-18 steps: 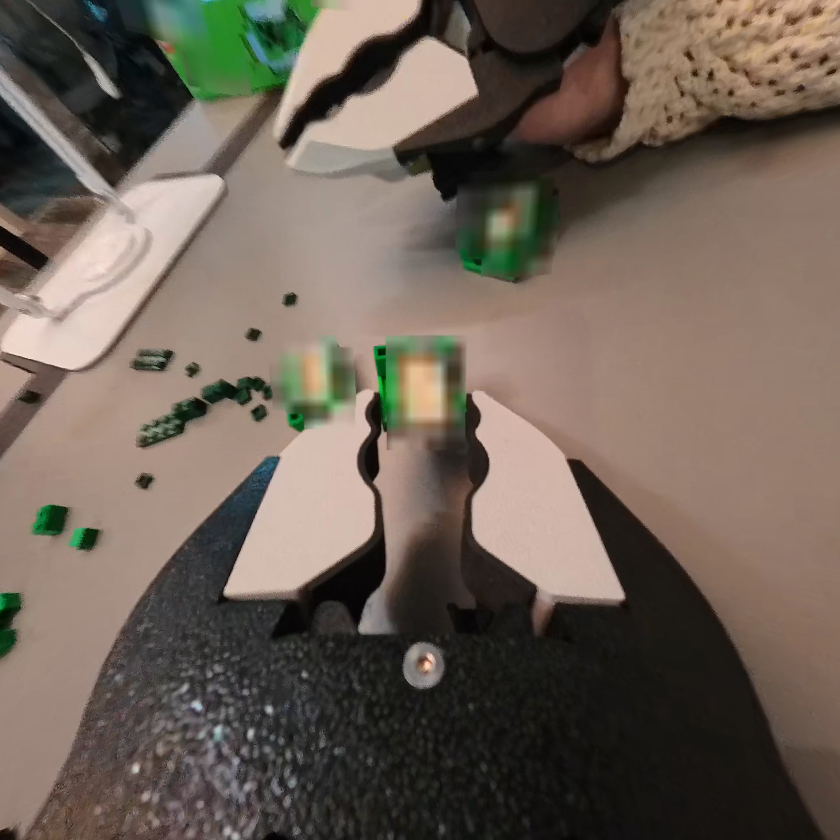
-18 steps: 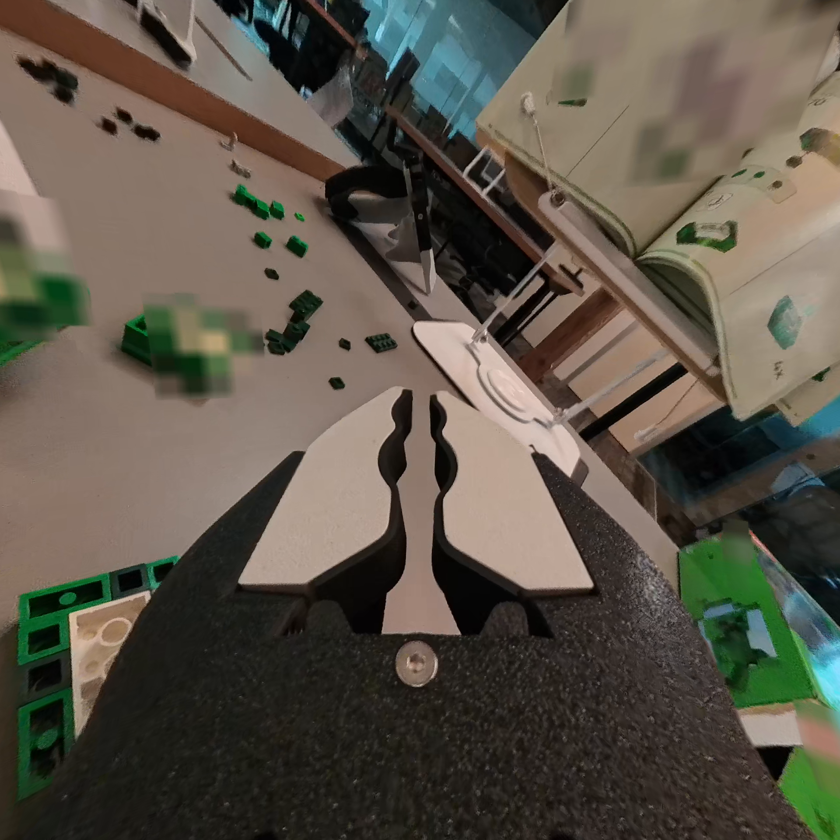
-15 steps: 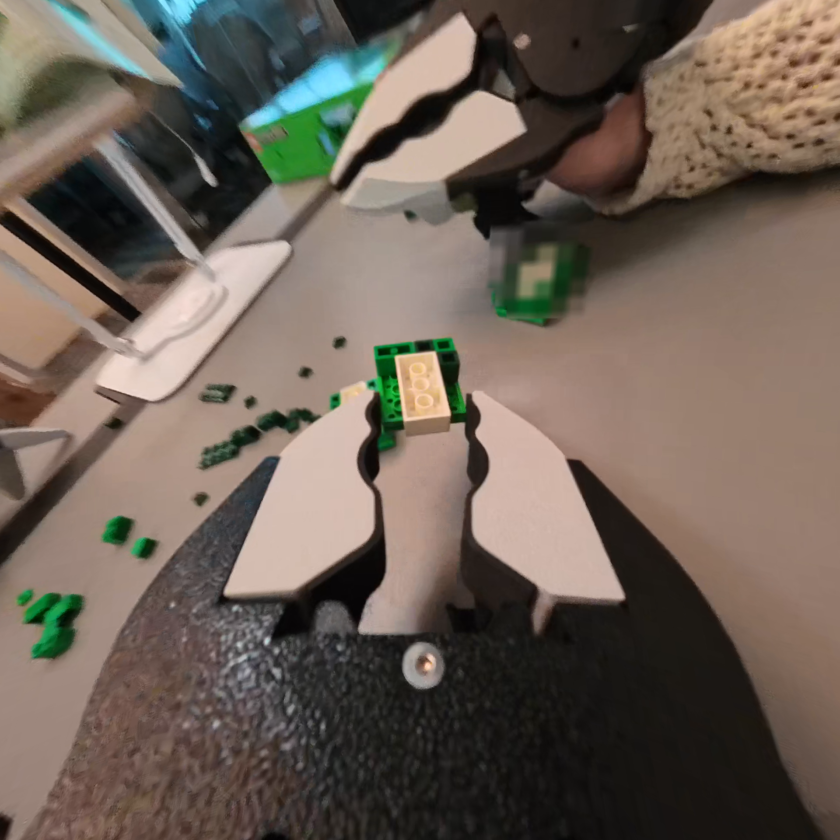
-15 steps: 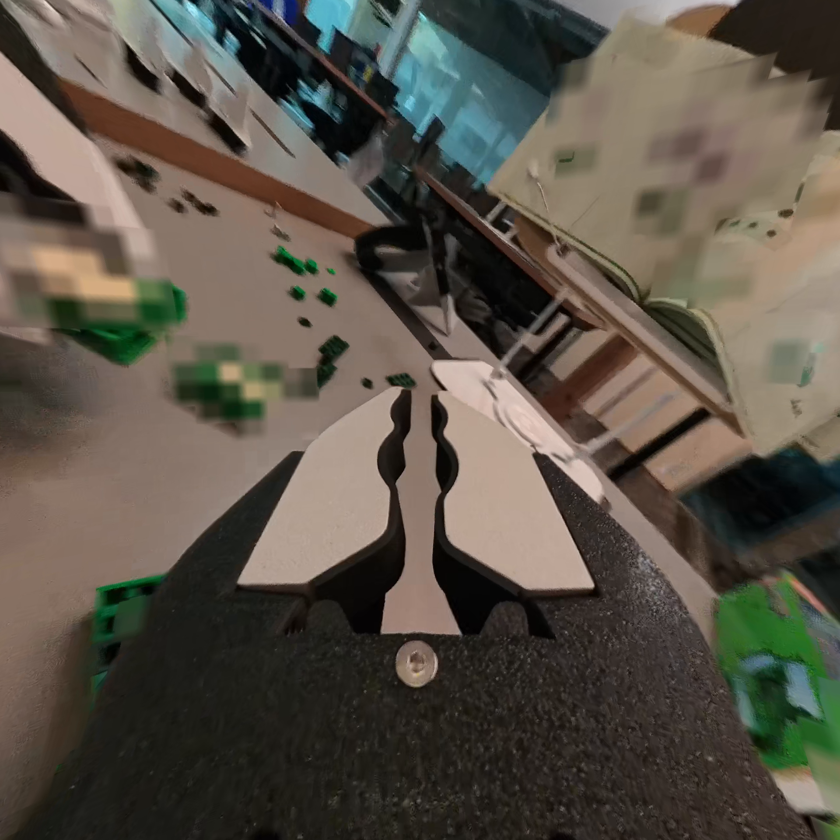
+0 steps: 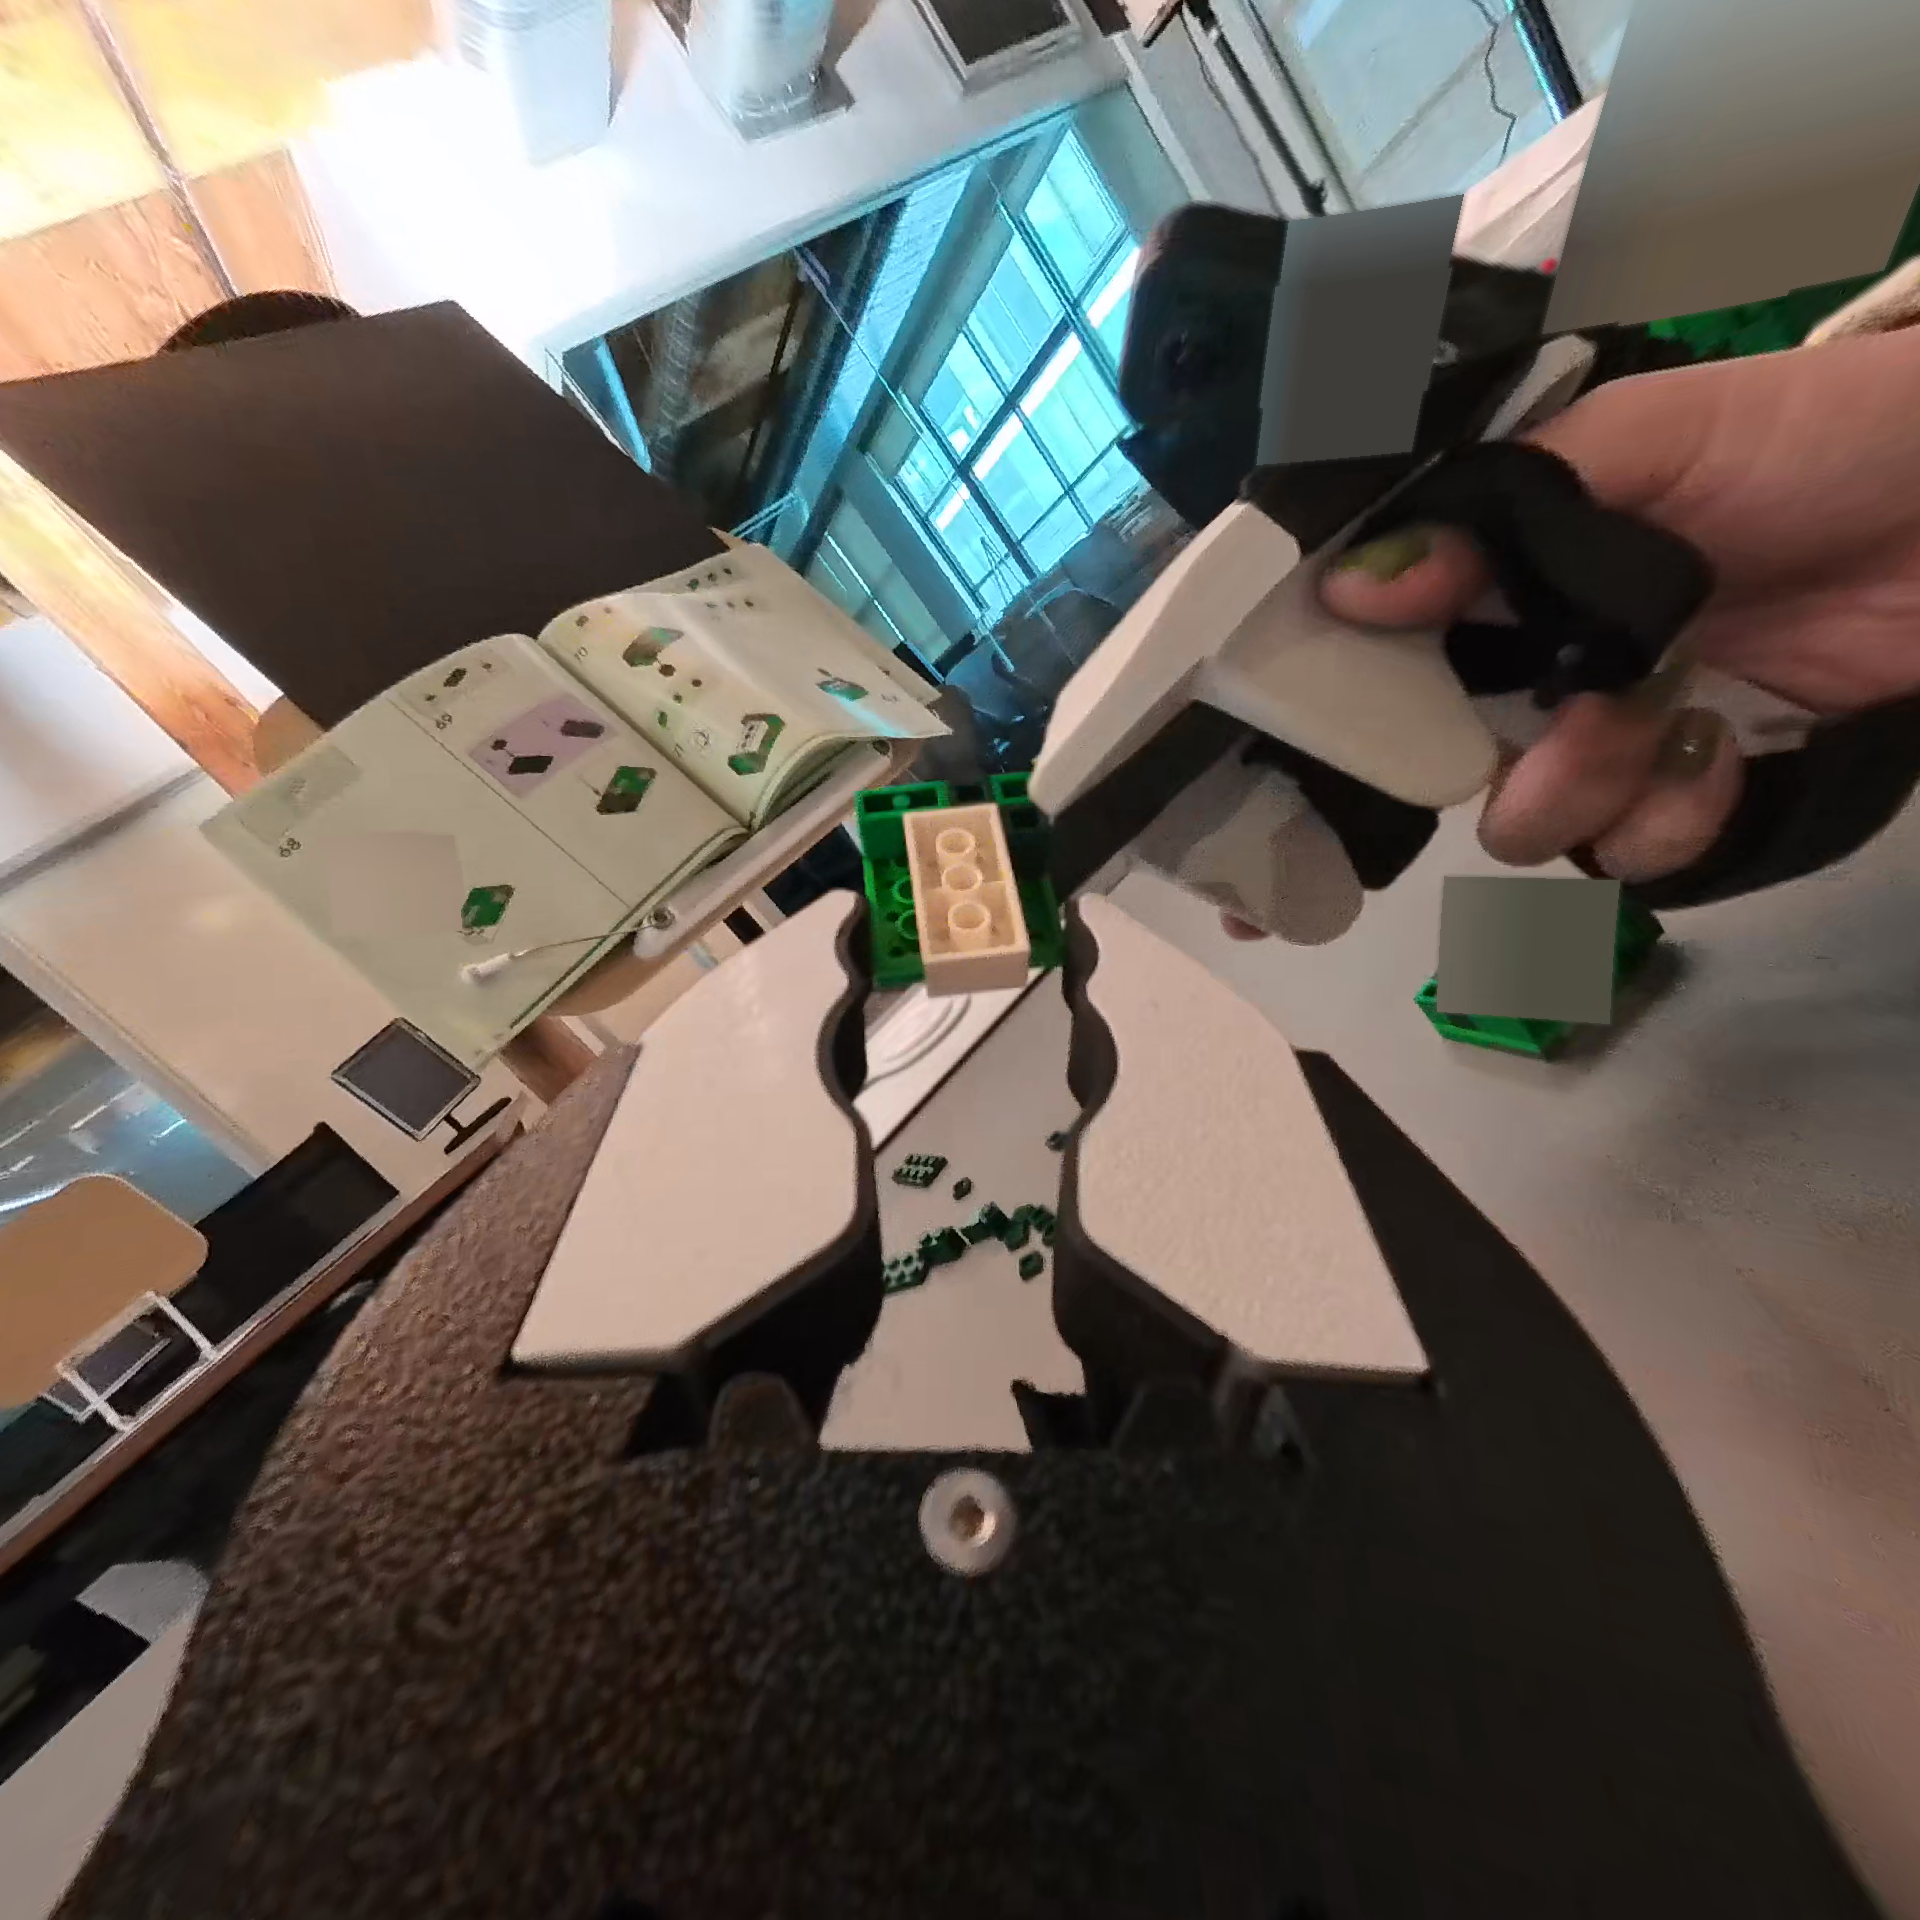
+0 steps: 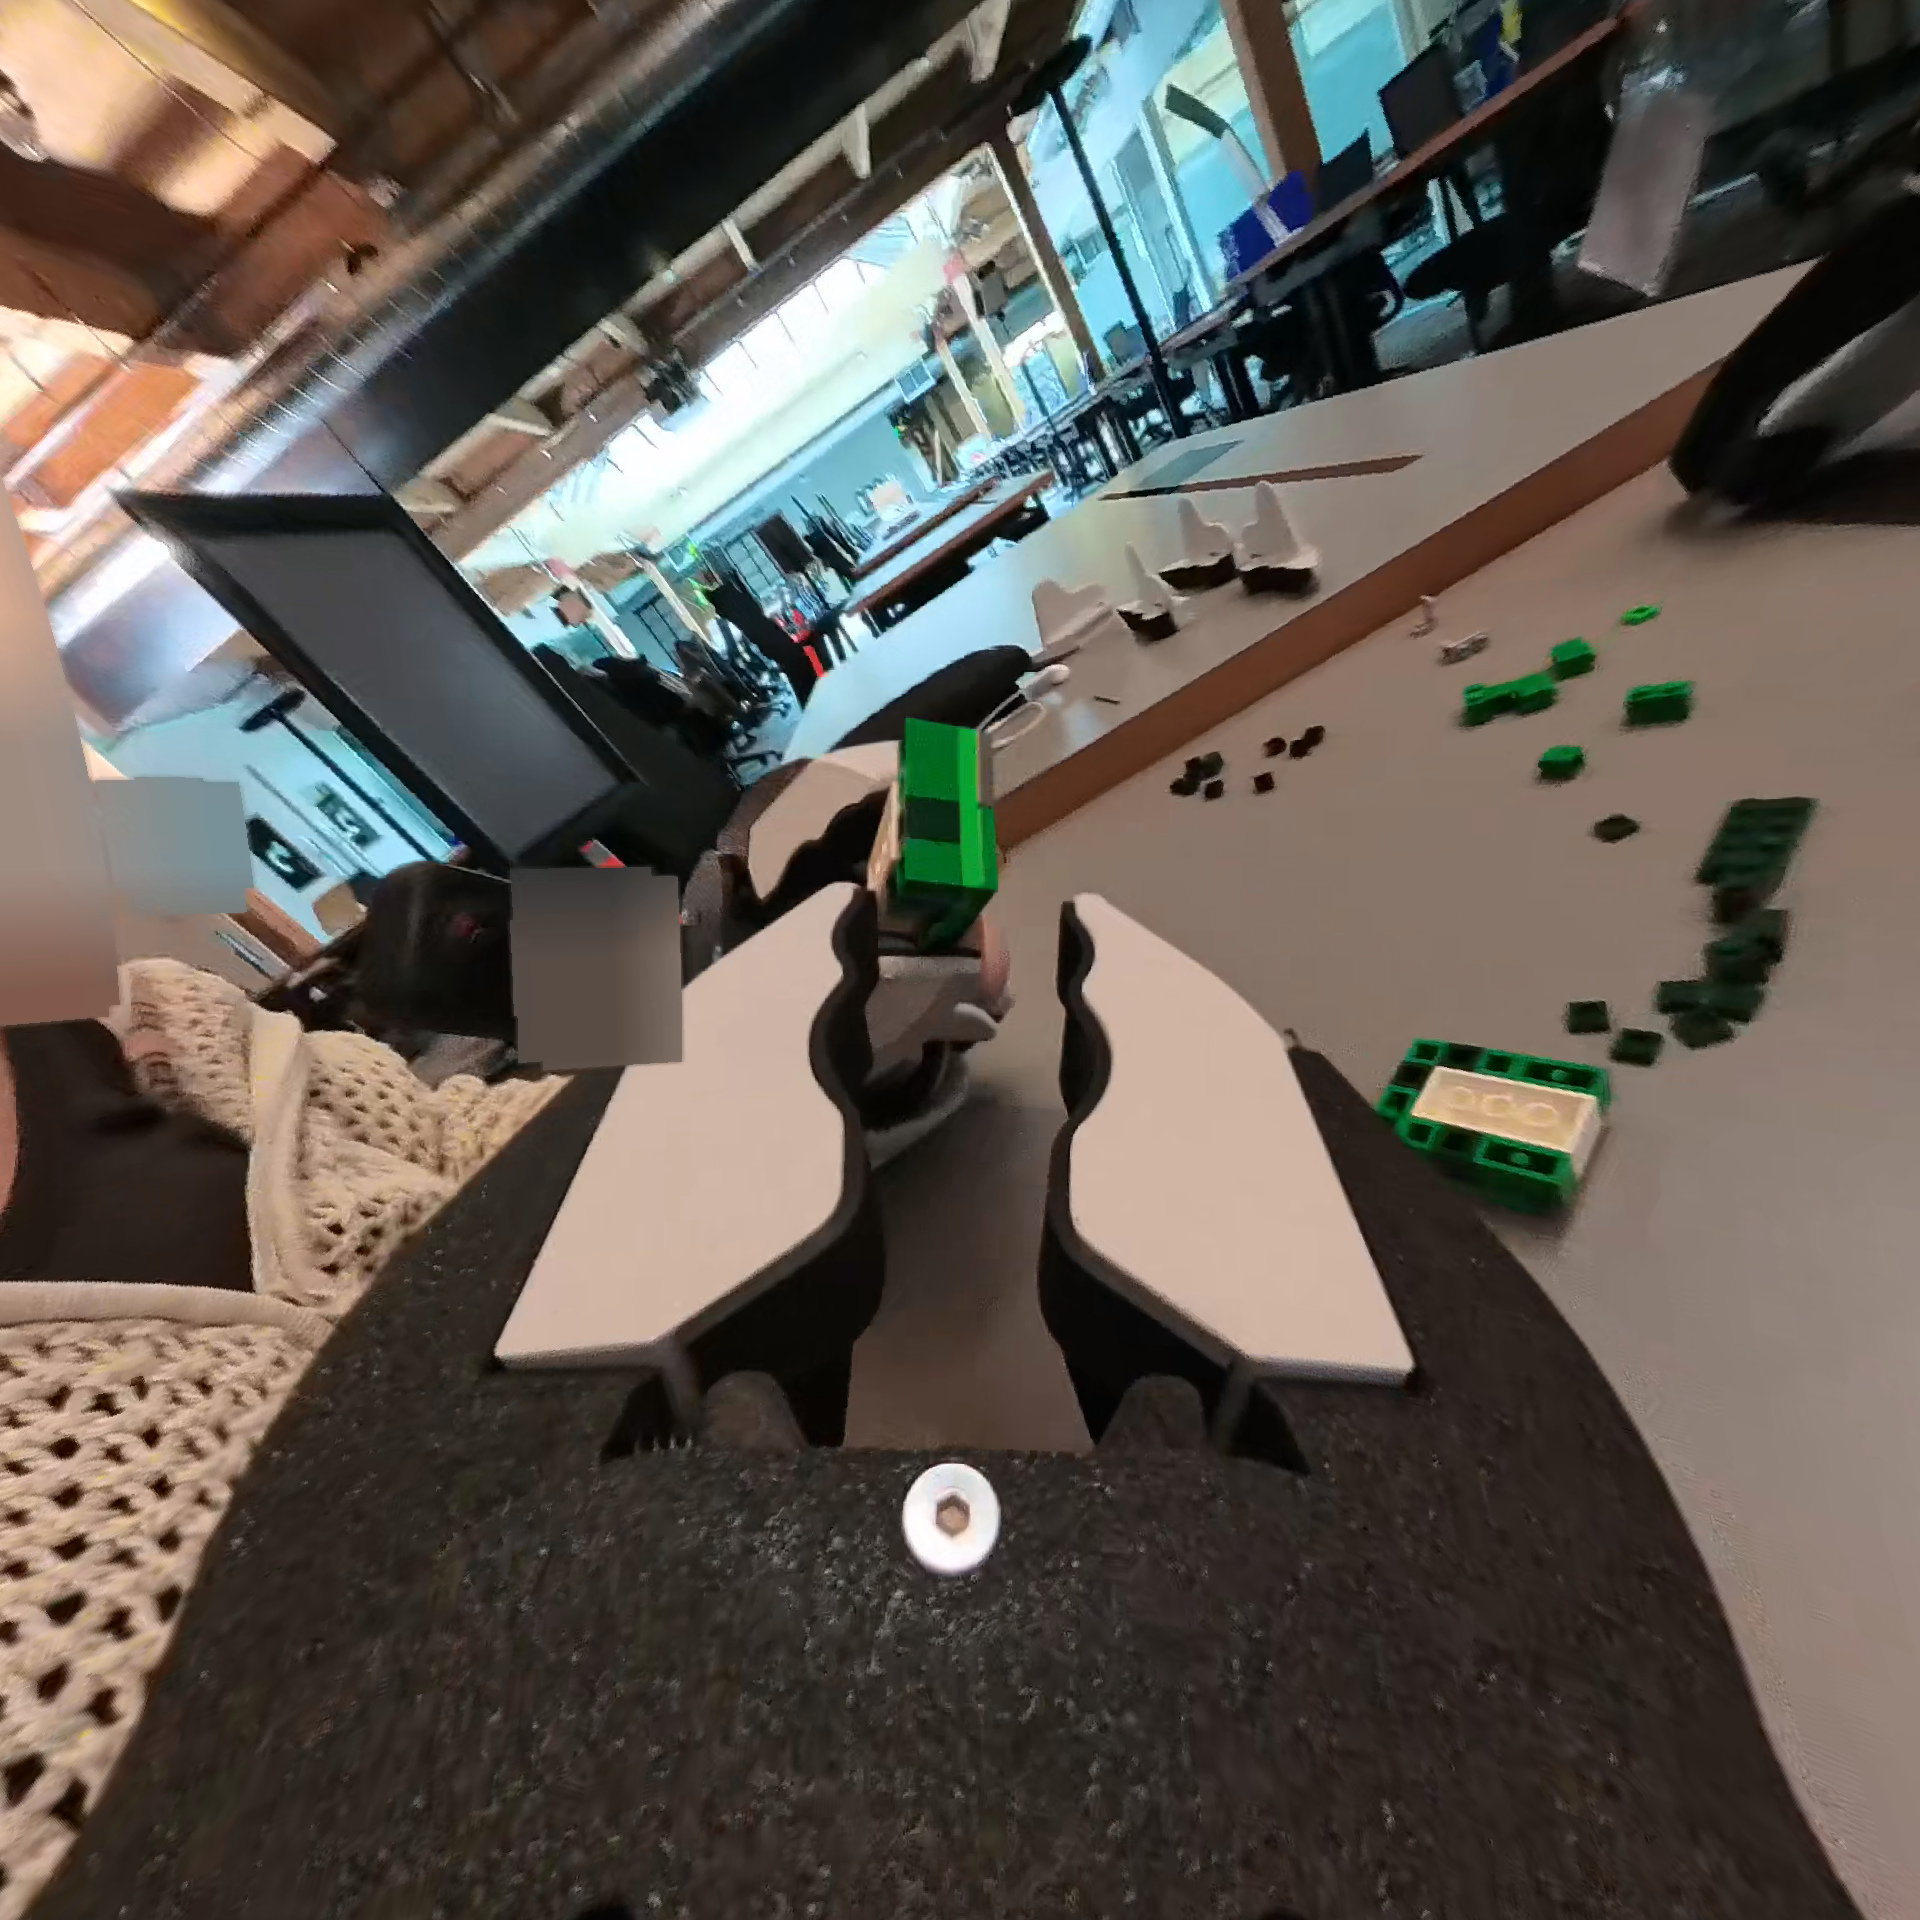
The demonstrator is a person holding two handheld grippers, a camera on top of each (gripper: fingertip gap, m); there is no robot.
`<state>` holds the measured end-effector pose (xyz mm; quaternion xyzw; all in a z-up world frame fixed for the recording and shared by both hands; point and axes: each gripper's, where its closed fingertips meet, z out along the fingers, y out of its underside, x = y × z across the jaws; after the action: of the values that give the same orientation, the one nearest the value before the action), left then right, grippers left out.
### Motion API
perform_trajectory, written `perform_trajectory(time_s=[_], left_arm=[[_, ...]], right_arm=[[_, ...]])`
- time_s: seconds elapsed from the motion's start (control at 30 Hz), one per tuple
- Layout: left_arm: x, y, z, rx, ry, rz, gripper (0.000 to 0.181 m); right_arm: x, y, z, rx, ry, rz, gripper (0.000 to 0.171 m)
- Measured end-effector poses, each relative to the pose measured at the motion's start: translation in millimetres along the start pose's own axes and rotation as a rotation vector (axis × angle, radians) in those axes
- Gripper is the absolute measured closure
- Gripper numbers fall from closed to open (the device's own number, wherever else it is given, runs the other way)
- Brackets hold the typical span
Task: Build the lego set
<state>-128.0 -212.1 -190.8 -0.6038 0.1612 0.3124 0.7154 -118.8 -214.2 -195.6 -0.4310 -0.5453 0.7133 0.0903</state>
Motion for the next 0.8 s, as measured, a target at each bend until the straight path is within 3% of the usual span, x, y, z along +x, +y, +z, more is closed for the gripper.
perform_trajectory(time_s=[0.17, 0.5, 0.67, 0.77, 0.8], left_arm=[[0.3, -1.9, -0.1, 0.008, 0.002, -0.005, 0.147], [3.6, -2.5, -1.2, 0.015, 0.034, 0.016, 0.147], [5.4, -0.7, -0.6, 0.001, 0.038, 0.017, 0.147], [4.3, -0.1, 0.9, 0.007, 0.041, -0.068, 0.147], [2.8, -0.4, 1.0, 0.021, 0.056, -0.155, 0.147]], right_arm=[[-6.3, 0.1, 3.7, 0.016, -0.031, -0.010, 0.151], [-9.6, 4.9, 1.9, -0.055, -0.065, -0.013, 0.155], [-7.7, 6.5, 0.6, -0.081, -0.055, -0.002, 0.155], [-5.3, 3.2, 0.6, -0.064, -0.006, -0.108, 0.152], [-4.8, 1.2, 0.7, -0.047, 0.017, -0.164, 0.140]])
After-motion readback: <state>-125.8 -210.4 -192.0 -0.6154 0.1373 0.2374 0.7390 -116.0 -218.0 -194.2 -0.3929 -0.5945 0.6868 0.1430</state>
